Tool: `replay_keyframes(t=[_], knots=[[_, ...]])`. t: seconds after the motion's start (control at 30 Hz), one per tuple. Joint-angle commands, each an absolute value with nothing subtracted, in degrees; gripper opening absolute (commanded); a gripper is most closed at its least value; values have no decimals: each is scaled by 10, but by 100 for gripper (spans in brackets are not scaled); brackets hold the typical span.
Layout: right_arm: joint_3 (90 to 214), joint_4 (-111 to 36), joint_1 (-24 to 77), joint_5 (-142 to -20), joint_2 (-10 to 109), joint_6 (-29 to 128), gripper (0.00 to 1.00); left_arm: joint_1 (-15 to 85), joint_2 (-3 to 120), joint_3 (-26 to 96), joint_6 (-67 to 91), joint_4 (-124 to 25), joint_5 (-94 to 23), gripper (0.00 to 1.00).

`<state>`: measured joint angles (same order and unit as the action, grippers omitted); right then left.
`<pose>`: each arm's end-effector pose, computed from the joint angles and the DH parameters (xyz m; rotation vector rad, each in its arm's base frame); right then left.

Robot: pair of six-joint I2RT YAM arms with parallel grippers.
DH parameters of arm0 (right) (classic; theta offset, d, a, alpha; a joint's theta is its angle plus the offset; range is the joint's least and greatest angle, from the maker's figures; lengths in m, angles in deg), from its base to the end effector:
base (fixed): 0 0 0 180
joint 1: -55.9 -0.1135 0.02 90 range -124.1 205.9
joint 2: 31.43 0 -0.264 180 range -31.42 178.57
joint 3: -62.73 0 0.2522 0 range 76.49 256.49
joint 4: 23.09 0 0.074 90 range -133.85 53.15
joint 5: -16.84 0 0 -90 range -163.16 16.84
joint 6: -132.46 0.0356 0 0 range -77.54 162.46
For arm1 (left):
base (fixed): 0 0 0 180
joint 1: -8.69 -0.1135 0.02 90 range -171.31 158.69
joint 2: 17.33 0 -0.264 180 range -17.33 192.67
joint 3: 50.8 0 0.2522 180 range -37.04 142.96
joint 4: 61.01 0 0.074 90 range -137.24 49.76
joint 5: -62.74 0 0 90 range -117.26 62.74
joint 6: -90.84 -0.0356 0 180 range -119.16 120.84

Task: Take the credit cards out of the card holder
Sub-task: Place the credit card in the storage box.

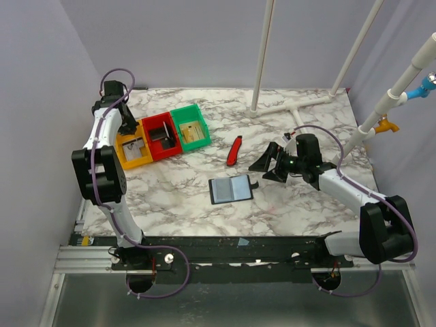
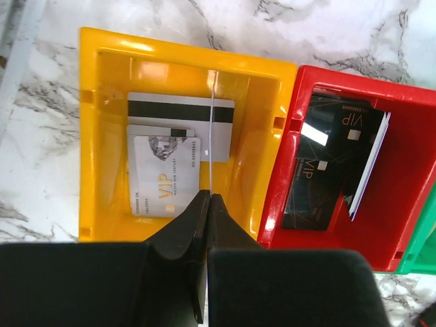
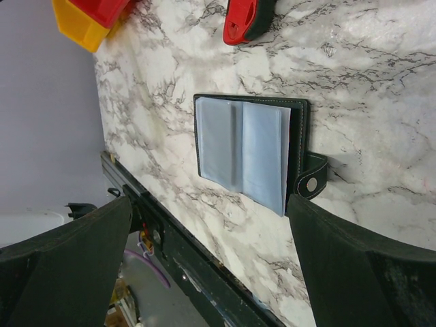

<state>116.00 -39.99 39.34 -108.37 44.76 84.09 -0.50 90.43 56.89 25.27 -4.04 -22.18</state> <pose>0.2515 0.0962 0.2056 0.1719 2.4075 1.2056 0.4065 0.0690 0.2728 -0.7725 2.4410 0.0121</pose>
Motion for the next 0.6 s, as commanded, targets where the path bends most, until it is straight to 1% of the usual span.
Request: replay_keyframes(t=[0.0, 0.27, 0.47, 0.57], knots=[[1177, -407, 389, -1081, 443, 833, 100, -12, 935, 593, 224, -35, -272, 0], [1176, -411, 389, -1079, 440, 831, 100, -17, 975, 622, 210, -28, -330, 0], [1175, -412, 389, -1076, 436, 832, 100, -17, 989, 644, 199, -7, -319, 0], [1175, -412, 390, -1075, 437, 832, 100, -18, 984, 649, 196, -2, -313, 11]])
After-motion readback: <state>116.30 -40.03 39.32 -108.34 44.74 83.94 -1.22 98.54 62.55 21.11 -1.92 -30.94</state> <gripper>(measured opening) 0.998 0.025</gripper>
